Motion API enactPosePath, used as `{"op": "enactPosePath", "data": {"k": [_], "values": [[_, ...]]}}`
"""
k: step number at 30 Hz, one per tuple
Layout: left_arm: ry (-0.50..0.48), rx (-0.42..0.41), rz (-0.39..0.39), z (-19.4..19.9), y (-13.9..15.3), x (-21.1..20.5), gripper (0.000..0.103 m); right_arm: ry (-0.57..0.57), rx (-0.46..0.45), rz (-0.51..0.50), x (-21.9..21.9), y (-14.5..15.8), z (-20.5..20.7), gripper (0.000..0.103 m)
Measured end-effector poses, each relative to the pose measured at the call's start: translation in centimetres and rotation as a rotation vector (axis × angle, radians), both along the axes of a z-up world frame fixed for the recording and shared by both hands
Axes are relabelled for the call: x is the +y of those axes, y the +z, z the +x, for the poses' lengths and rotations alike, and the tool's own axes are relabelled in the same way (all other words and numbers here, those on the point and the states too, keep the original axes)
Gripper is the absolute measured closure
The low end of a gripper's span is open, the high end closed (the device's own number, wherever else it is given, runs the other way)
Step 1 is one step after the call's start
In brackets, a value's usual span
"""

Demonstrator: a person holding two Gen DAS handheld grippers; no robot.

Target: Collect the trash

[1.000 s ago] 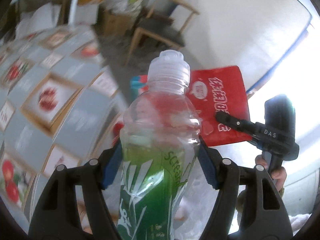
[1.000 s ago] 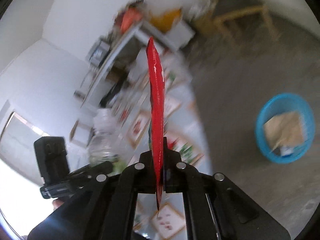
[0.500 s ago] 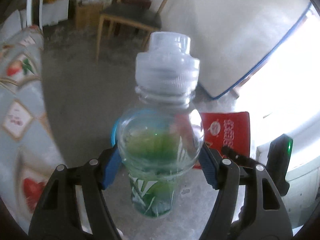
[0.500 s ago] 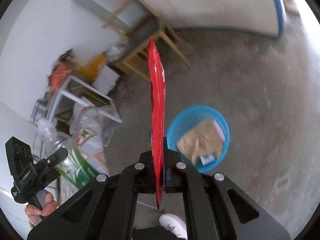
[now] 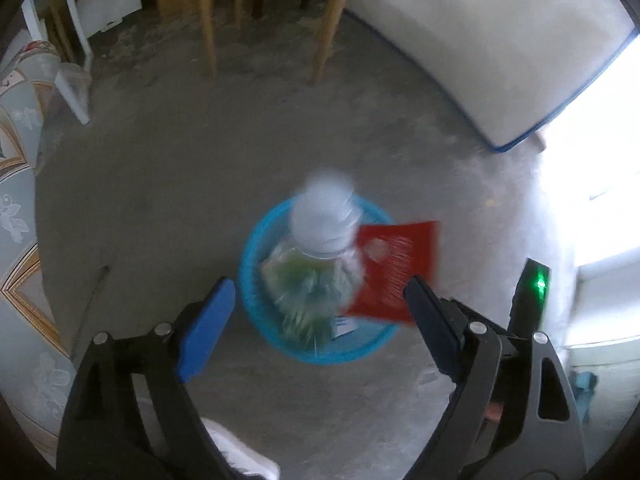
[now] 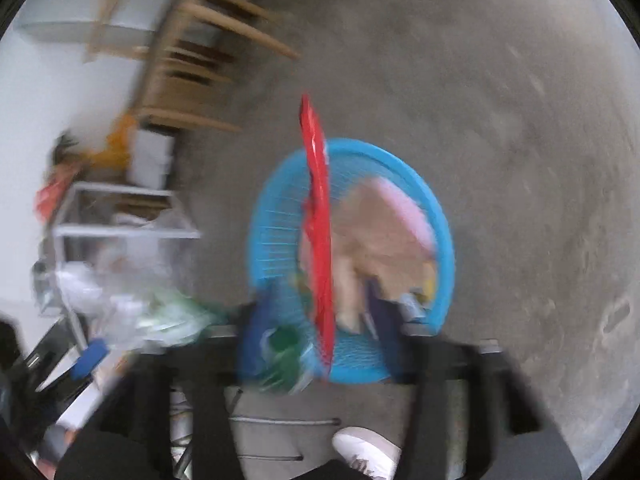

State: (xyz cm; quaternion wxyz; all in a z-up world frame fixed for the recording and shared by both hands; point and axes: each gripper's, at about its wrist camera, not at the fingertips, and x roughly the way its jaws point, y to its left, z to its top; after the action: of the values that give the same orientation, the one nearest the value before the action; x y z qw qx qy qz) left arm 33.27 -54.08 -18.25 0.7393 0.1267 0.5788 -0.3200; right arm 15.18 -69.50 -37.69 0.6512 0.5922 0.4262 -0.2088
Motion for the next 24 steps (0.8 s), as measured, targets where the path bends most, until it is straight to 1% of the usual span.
{"op": "enactPosePath", "data": {"k": [1, 2, 3, 5, 8, 11, 12, 13, 15, 16, 18, 19, 20, 21, 22, 23, 24], "values": [[0.002, 0.02, -0.003, 0.0, -0.2, 0.2, 0.02, -0.015, 0.028, 0.011, 0.3, -1.0, -1.0, 0.048], [0.002, 0.036, -0.012, 0.0, -0.2, 0.5, 0.02, -0.03, 0.033, 0.025, 0.5, -1.6, -1.5, 0.048], [-0.001, 0.052, -0.029, -0.2, 0.0, 0.9, 0.02, -0.043, 0.015, 0.038, 0.8, -1.9, -2.2, 0.048], [-0.022, 0.061, -0.055, -0.6, 0.9, 1.8, 0.02, -0.032, 0.006, 0.028, 1.1, -1.8, -2.9, 0.048], [-0.059, 0.039, -0.089, -1.4, 2.6, 3.7, 0.02, -0.02, -0.012, -0.007, 1.3, -0.5, -4.8, 0.048], [-0.094, 0.032, -0.141, -3.1, 5.4, 5.7, 0.02, -0.028, -0.044, -0.023, 1.6, 1.6, -7.3, 0.048], [-0.102, 0.027, -0.151, -3.4, 6.0, 6.1, 0.02, -0.018, -0.067, -0.042, 2.2, 3.0, -8.2, 0.048], [-0.118, 0.01, -0.171, -4.4, 7.5, 7.4, 0.02, -0.001, -0.081, -0.065, 2.7, 4.2, -8.7, 0.048], [-0.128, -0.021, -0.198, -6.0, 9.5, 9.7, 0.02, 0.069, -0.115, -0.135, 4.5, 7.4, -9.9, 0.047], [-0.138, -0.039, -0.226, -7.2, 10.9, 11.4, 0.02, 0.099, -0.128, -0.163, 5.3, 8.8, -10.2, 0.045], [-0.127, -0.075, -0.258, -8.7, 12.4, 14.3, 0.019, 0.162, -0.154, -0.228, 7.3, 11.7, -10.4, 0.042], [-0.112, -0.09, -0.282, -9.3, 13.2, 15.8, 0.019, 0.194, -0.174, -0.256, 8.4, 13.2, -10.5, 0.039], [-0.078, -0.109, -0.309, -10.6, 14.1, 18.0, 0.019, 0.224, -0.192, -0.283, 9.4, 14.7, -10.5, 0.038], [-0.06, -0.12, -0.318, -10.8, 14.1, 19.2, 0.018, 0.26, -0.214, -0.324, 10.9, 16.7, -10.5, 0.034], [-0.026, -0.146, -0.339, -12.0, 14.6, 21.2, 0.018, 0.288, -0.231, -0.359, 12.0, 18.2, -10.4, 0.03], [-0.005, -0.164, -0.347, -12.7, 14.9, 22.3, 0.017, 0.317, -0.251, -0.397, 13.2, 19.8, -10.4, 0.028], [0.027, -0.189, -0.352, -13.8, 15.2, 23.8, 0.016, 0.356, -0.277, -0.464, 14.9, 22.0, -10.3, 0.026]]}}
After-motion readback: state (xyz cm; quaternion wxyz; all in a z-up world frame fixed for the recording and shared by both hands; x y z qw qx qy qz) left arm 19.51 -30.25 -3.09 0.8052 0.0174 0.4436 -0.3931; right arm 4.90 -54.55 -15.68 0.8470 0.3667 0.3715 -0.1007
